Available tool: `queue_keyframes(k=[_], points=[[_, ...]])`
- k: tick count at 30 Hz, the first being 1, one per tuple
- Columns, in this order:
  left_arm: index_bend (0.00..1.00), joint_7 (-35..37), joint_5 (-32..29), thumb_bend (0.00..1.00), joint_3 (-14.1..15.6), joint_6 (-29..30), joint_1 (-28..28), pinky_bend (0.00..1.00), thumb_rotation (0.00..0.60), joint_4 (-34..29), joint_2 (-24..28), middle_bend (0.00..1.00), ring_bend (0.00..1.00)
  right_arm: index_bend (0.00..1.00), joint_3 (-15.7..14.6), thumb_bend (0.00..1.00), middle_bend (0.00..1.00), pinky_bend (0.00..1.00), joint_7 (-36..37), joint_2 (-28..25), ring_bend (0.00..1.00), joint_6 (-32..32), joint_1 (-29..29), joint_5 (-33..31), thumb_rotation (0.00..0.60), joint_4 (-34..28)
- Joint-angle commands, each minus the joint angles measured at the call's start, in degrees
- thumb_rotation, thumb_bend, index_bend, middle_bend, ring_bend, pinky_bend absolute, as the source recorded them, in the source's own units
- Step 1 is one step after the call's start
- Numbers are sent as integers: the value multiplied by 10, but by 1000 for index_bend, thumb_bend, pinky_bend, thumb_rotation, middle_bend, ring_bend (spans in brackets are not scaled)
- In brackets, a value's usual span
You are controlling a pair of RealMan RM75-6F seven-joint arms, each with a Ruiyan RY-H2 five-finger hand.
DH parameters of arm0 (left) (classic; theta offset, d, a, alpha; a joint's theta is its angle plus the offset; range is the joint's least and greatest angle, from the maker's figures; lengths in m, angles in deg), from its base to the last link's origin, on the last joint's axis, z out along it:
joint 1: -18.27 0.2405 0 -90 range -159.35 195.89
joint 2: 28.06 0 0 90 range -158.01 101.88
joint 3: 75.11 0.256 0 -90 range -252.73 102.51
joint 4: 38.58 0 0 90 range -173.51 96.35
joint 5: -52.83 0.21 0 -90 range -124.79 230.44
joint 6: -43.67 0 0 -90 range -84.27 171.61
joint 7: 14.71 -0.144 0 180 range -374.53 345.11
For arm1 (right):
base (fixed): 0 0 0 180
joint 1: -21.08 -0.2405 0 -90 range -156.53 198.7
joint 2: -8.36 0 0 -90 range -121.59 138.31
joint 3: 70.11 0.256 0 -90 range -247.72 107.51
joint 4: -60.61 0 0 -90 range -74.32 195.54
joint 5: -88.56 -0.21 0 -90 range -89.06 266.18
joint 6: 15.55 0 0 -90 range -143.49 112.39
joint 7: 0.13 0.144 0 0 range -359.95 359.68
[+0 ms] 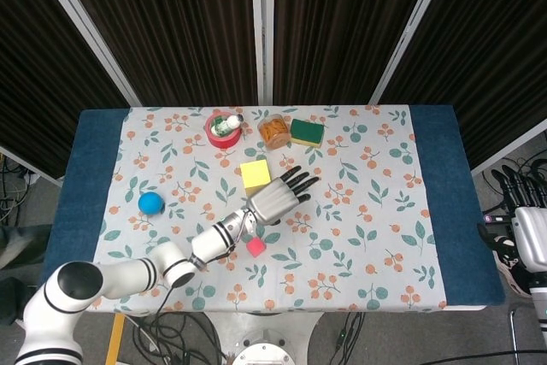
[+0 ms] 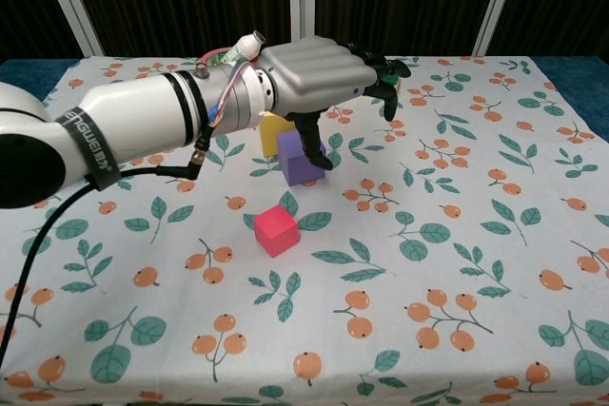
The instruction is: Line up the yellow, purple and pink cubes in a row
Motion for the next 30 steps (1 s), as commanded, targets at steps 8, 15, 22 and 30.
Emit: queue_keyframes(k=[8,15,22,30], points=[[231,0,12,38,4,15,-9,62,600,93,-59,53,46,0,2,236,0,0,3,-4,0,-3,2,3,600,-5],[199,22,8,19,-3,14,-16,62,600,151,-92,38,43,0,3,235,0,0,6,-7,0,-6,4,4,600,-7],[198,25,10,17,-3,16,-20,62,600,194,-104,36,42,0,3,235,0,0,7,-8,0,-8,6,6,600,-7],[198,23,28,16,15,29,-14,62,600,202,-92,36,42,0,3,235,0,0,8,-8,0,-11,9,7,600,-8]])
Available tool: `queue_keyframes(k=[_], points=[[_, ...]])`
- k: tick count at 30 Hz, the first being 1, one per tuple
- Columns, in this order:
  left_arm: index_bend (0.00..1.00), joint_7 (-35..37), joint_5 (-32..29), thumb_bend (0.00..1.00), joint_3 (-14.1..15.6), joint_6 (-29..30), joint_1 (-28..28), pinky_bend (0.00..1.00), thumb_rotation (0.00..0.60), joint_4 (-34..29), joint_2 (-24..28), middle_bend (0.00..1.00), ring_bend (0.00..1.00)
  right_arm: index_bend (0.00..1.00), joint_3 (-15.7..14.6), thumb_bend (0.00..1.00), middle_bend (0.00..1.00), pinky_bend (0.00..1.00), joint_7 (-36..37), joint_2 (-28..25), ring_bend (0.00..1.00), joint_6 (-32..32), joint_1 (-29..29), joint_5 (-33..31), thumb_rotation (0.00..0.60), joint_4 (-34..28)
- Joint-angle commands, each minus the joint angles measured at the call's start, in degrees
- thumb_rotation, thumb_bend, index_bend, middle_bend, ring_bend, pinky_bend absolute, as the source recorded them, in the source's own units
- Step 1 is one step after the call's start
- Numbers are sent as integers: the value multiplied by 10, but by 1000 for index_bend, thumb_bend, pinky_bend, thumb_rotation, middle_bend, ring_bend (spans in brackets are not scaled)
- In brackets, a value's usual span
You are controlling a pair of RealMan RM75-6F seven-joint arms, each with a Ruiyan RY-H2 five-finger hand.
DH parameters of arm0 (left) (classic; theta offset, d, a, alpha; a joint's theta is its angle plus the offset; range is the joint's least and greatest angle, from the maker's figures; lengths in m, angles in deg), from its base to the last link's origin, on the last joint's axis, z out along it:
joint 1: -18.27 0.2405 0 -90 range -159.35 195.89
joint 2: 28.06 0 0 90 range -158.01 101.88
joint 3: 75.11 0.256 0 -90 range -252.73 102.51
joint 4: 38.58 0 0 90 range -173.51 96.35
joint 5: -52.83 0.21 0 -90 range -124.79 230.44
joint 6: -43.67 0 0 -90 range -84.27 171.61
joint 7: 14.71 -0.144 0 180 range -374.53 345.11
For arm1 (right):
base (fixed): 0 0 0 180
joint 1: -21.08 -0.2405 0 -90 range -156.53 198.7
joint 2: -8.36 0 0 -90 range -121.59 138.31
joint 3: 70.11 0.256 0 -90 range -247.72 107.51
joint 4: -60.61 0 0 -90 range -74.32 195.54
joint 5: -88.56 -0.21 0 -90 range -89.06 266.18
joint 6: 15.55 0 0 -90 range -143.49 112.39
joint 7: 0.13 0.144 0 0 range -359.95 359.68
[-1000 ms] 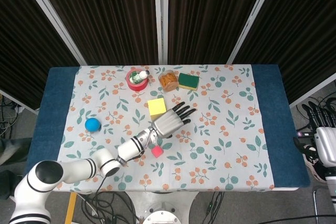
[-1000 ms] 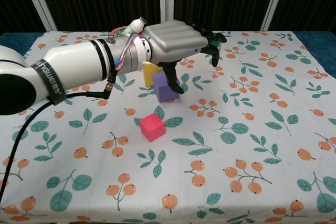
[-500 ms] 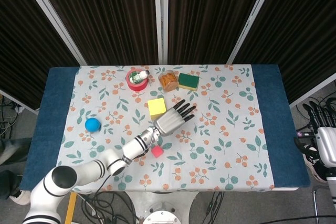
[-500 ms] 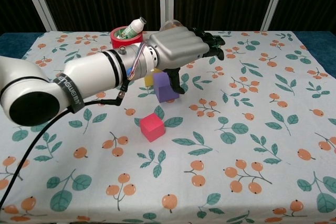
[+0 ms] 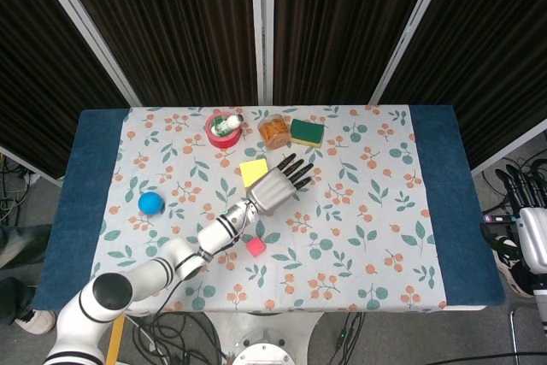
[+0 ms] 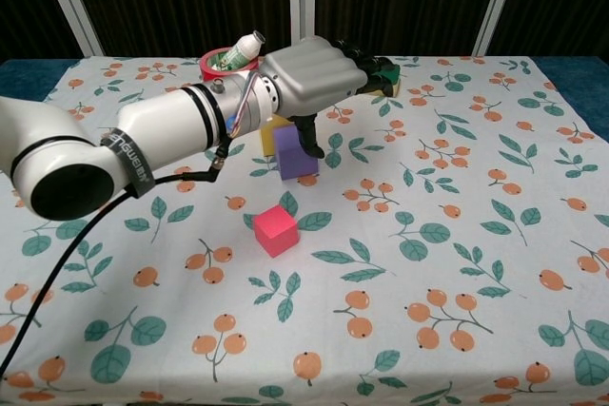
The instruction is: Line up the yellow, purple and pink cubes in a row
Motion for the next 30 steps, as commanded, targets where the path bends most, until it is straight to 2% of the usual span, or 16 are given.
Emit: queue_keyframes(k=[1,6,21,25,30], points=[[198,-1,7,16,7,5,3,62,600,0,5,36,42,0,0,236,0,0,0,0,0,-1,1,1,600,-1],[198,-1,15,16,17,11,9,62,600,0,10,36,41,0,0,236,0,0,-2,0,0,-3,2,2,600,-3],[198,3,21,14,25,17,15,62,600,7,15,36,42,0,-1,235,0,0,-1,0,0,-6,5,4,600,-4],[198,11,27,14,29,34,25,62,600,-23,32,36,42,0,-1,235,0,0,3,0,0,-9,7,6,600,-2],[198,15,44,15,44,72,49,62,600,-104,84,36,42,0,-2,236,0,0,9,3,0,-11,8,12,600,1]])
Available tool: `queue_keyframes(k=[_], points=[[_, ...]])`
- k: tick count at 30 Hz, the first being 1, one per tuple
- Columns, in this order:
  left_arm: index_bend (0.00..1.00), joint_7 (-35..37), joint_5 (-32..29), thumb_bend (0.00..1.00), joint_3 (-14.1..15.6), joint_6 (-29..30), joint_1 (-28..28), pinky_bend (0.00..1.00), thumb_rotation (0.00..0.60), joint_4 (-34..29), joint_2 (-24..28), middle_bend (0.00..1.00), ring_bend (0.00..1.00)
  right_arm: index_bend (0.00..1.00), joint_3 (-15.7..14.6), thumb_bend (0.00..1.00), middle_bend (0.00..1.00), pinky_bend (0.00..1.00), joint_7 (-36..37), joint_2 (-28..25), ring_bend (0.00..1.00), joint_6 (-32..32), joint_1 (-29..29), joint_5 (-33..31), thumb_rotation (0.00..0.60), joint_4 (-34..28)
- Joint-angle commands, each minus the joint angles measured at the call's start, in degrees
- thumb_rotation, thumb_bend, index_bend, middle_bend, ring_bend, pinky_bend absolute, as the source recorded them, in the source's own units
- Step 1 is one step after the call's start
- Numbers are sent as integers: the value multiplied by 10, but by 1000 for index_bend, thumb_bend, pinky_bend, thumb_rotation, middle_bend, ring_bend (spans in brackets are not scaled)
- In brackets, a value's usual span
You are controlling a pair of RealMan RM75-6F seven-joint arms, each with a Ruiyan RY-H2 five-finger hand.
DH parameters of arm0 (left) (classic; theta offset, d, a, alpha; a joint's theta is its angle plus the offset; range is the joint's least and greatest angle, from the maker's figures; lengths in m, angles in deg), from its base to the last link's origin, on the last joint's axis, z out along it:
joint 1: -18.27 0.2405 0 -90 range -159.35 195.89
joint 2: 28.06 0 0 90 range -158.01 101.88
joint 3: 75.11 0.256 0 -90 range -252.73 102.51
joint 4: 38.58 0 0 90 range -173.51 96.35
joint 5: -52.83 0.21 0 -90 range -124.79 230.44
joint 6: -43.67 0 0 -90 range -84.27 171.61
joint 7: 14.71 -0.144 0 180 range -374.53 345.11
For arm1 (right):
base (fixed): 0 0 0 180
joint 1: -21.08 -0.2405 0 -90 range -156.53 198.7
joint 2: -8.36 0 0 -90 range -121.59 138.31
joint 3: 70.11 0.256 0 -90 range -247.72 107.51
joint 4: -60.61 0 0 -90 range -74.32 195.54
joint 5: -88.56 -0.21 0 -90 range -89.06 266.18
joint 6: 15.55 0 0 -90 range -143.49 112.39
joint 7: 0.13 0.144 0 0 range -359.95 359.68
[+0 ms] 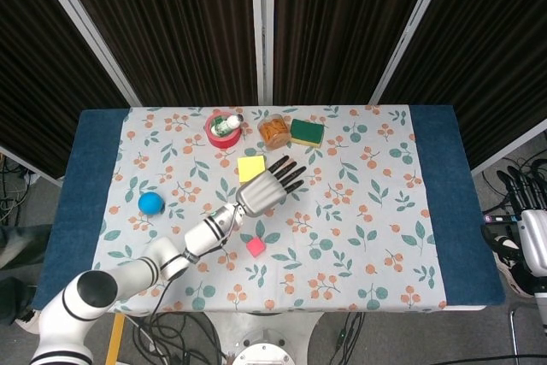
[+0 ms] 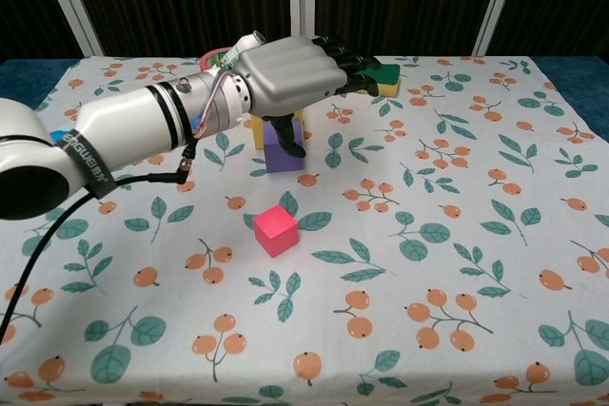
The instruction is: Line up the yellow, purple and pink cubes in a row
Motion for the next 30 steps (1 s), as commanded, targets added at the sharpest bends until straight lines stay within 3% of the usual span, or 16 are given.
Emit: queue_keyframes(k=[1,5,9,15,19,30], points=[[200,2,16,15,16,30,23,62,600,-72,49,36,41,0,-1,236,0,0,3,2,0,0,0,4,600,1],[271,-29,22,40,37,27,42,62,600,-193,127,36,41,0,-3,235,0,0,5,4,0,-1,0,11,600,2],[329,-61,0,125,57,-8,59,62,600,-326,205,36,42,0,-3,235,0,0,2,4,0,0,-1,15,600,-1],[334,-105,-36,162,71,-42,77,62,600,-423,245,36,41,0,-4,236,0,0,1,7,0,0,-3,19,600,-2],[335,-113,-61,163,66,-63,79,62,600,-433,234,36,41,0,-4,236,0,0,1,9,0,0,-4,19,600,-1],[403,-116,-80,209,52,-82,83,62,600,-362,170,44,42,0,-3,236,0,0,0,10,0,-4,-1,16,600,2]])
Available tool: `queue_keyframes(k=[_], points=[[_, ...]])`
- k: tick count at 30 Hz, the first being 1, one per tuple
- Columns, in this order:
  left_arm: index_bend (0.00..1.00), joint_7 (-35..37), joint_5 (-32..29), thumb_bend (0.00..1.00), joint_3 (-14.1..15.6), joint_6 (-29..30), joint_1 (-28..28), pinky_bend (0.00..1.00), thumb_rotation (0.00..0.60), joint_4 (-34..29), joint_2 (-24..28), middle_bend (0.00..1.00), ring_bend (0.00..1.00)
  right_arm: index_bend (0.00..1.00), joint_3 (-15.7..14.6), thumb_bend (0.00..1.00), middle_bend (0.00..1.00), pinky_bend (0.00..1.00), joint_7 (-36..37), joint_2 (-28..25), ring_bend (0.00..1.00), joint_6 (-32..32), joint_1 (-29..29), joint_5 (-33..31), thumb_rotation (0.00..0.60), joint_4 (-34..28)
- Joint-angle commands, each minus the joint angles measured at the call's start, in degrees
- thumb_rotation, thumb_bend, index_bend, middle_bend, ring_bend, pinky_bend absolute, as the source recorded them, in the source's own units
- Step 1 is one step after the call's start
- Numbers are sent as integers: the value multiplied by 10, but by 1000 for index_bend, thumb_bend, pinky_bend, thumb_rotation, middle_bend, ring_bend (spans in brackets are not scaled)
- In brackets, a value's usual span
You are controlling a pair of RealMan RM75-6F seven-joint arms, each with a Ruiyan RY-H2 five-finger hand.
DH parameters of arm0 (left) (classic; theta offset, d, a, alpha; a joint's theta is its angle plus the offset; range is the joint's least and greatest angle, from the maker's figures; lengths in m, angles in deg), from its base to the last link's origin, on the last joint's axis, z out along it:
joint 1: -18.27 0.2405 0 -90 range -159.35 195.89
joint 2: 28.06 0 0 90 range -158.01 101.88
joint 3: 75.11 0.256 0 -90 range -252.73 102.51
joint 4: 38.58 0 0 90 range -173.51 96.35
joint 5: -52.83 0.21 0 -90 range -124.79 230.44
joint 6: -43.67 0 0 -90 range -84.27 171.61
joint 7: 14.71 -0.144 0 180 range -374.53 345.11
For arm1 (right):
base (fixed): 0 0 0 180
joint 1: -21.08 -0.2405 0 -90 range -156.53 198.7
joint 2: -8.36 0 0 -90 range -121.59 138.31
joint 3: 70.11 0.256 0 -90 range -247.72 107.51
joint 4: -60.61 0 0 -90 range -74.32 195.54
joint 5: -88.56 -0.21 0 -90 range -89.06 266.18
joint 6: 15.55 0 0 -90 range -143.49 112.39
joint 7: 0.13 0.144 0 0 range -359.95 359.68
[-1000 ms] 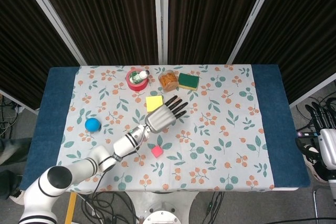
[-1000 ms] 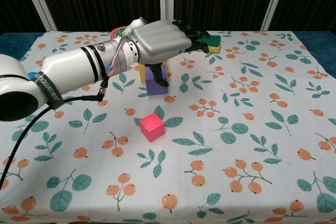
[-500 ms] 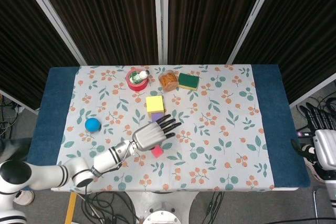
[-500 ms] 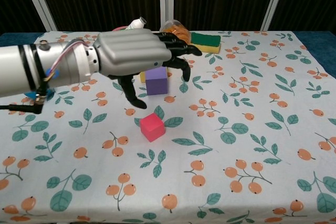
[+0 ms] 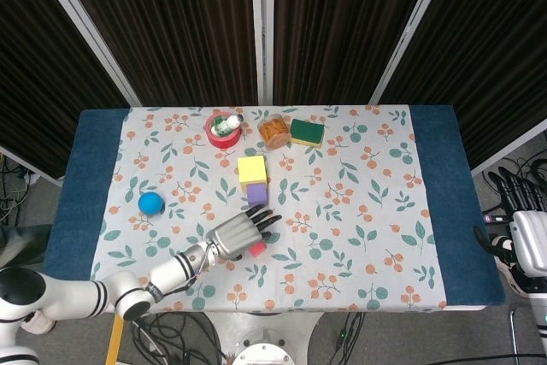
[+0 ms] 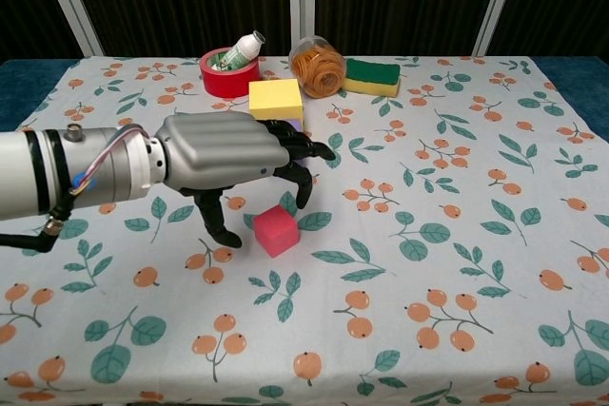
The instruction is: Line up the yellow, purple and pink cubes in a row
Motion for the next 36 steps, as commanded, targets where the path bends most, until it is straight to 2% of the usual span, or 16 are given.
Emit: queue_keyframes(k=[1,23,29,36], points=[[407,-2,7,213,-2,1,1,62,600,19,-15,44,42,0,0,236,0,0,0,0,0,0,0,0,600,0],[543,17,54,328,-5,11,0,62,600,60,-44,72,42,0,0,235,0,0,2,-6,0,-17,10,5,600,-4],[549,31,97,335,-15,17,-26,62,600,83,-34,74,41,0,1,235,0,0,0,-8,0,-20,11,4,600,-7],[549,103,122,336,-34,-9,-75,61,600,148,-44,74,42,0,2,235,0,0,-6,-12,0,-23,14,1,600,-14]])
